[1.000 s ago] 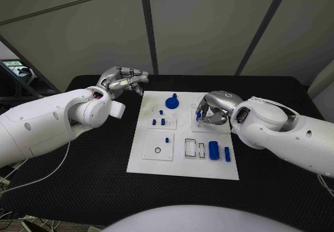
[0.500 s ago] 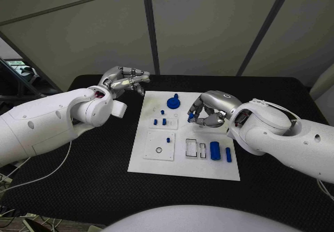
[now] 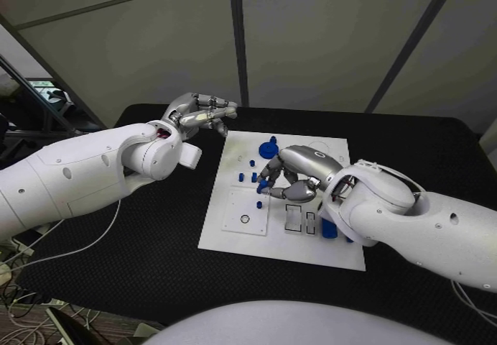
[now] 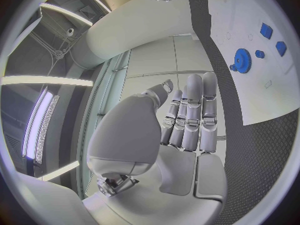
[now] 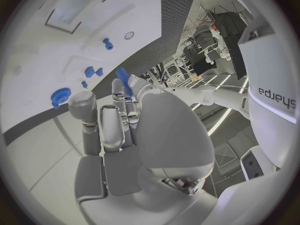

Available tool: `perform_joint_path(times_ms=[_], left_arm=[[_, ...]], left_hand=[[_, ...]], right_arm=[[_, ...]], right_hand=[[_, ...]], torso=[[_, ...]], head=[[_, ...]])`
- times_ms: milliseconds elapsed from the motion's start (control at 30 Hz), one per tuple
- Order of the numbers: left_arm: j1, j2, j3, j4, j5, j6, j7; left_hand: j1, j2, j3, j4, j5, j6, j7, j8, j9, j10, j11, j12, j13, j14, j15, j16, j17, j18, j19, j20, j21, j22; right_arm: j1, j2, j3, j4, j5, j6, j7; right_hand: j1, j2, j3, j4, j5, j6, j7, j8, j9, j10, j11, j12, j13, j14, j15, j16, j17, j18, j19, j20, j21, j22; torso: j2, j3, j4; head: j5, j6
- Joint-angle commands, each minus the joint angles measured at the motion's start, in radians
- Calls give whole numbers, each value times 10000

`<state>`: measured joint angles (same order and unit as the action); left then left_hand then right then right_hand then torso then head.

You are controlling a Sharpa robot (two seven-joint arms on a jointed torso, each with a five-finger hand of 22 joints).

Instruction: Assemble the parts on the task board

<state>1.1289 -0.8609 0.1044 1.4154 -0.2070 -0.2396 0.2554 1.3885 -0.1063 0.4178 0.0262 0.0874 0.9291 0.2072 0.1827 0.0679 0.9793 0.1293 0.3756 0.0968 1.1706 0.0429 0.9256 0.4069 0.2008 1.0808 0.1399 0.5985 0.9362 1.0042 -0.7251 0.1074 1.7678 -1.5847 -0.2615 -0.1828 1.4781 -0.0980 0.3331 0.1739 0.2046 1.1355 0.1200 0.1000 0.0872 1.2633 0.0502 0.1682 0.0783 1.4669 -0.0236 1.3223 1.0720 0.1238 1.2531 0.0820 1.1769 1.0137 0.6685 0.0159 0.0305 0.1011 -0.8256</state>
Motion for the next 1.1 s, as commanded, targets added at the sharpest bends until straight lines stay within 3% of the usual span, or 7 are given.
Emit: perform_joint_path(times_ms=[33, 233, 333, 467, 700, 1100], left_arm=[[19, 26, 5, -4, 34, 116, 25], [19, 63, 4, 1, 34, 127, 31], [19, 65, 4, 5, 34, 126, 34], [20, 57, 4, 16, 34, 123, 32], [21, 55, 5, 29, 34, 128, 27], [22, 59, 5, 36, 34, 138, 21]], left_hand=[[-23, 37, -69, 2, -21, -67, 5, 63, -11, -74, 20, 33, -14, -84, 13, -41, -10, -179, 14, 21, -56, -10], [-23, 37, -69, 2, -21, -67, 5, 63, -11, -74, 20, 33, -14, -84, 13, -41, -10, -179, 14, 21, -56, -10], [-23, 37, -69, 2, -21, -67, 5, 63, -11, -74, 20, 33, -14, -84, 13, -41, -10, -179, 14, 21, -56, -10], [-23, 37, -69, 2, -21, -67, 5, 63, -11, -74, 20, 33, -14, -84, 13, -41, -10, -179, 14, 21, -56, -10], [-23, 37, -69, 2, -21, -67, 5, 63, -11, -74, 20, 33, -14, -84, 13, -41, -10, -179, 14, 21, -56, -10], [-23, 37, -69, 2, -21, -67, 5, 63, -11, -74, 20, 33, -14, -84, 13, -41, -10, -179, 14, 21, -56, -10]], right_arm=[[-163, 205, -93, -93, 130, 43, 553], [-461, 632, -202, -388, -119, 230, 722], [-516, 743, -273, -480, -210, 282, 756], [-575, 939, -362, -650, -391, 391, 761], [-617, 1077, -395, -817, -660, 531, 611], [-628, 1155, -403, -941, -1099, 623, 305]], right_hand=[[86, 14, 43, -56, 67, 59, 38, 54, 8, 67, 2, -55, 8, 291, -39, 38, -8, -58, 43, -16, 31, -22], [108, 21, 61, -86, 86, 56, 46, 44, 5, 69, 8, -86, 8, 288, -33, 39, -8, -57, 34, -13, 29, -26], [108, 21, 61, -86, 86, 56, 46, 44, 5, 69, 8, -86, 8, 288, -33, 39, -8, -57, 34, -13, 29, -26], [115, 24, 68, -97, 93, 54, 49, 41, 5, 71, 10, -96, 9, 289, -32, 45, 2, -60, 38, -13, 37, -14], [119, 26, 72, -104, 98, 53, 51, 39, 4, 71, 12, -103, 9, 290, -31, 49, 10, -59, 34, -12, 34, -18], [121, 27, 75, -111, 103, 52, 54, 36, 4, 74, 15, -111, 9, 290, -29, 51, 13, -59, 35, -11, 37, -15]], torso=[[16, 12, -18], [14, 3, -6], [6, -8, 2], [22, 5, 11], [19, -1, -10], [13, 10, -11]], head=[[126, -25], [249, -77], [299, -102], [381, -137], [505, -219], [568, -270]])
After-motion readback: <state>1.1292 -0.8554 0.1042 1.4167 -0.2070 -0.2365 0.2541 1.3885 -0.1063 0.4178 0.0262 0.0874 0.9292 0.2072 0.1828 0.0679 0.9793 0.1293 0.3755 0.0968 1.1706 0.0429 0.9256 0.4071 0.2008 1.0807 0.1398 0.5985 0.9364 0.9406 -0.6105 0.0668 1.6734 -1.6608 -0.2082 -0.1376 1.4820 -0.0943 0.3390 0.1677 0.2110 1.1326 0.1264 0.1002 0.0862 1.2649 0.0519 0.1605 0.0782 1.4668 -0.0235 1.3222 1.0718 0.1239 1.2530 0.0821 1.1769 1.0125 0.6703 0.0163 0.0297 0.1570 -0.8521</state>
